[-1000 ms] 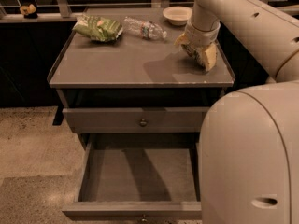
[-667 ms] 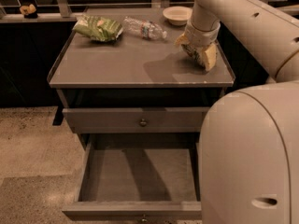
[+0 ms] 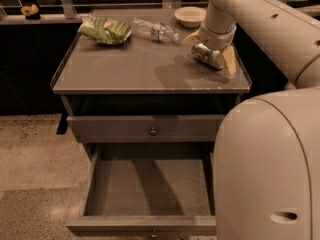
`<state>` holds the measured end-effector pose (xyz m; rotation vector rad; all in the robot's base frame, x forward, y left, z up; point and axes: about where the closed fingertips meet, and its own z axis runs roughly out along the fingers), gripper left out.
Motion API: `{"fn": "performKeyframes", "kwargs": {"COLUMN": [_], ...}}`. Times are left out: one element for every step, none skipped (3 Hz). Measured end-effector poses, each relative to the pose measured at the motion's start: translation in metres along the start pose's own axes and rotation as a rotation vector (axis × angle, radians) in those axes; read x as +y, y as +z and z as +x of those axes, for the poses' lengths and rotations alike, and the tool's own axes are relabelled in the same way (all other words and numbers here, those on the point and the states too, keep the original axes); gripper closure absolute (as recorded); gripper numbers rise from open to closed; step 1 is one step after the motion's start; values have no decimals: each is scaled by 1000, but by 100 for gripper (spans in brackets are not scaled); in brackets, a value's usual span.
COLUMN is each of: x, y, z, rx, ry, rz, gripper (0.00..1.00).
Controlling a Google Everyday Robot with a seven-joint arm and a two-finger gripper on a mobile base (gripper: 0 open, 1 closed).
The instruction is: Pick 7up can from middle drawer and place on counter
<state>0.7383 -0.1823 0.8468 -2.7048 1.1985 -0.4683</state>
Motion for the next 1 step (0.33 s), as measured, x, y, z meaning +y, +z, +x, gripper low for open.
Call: {"fn": "performKeyframes", "kwargs": {"x": [0], "y": [0], "z": [0], "rx": [0], "ry": [0], "rz": [0], "gripper": [0]}}
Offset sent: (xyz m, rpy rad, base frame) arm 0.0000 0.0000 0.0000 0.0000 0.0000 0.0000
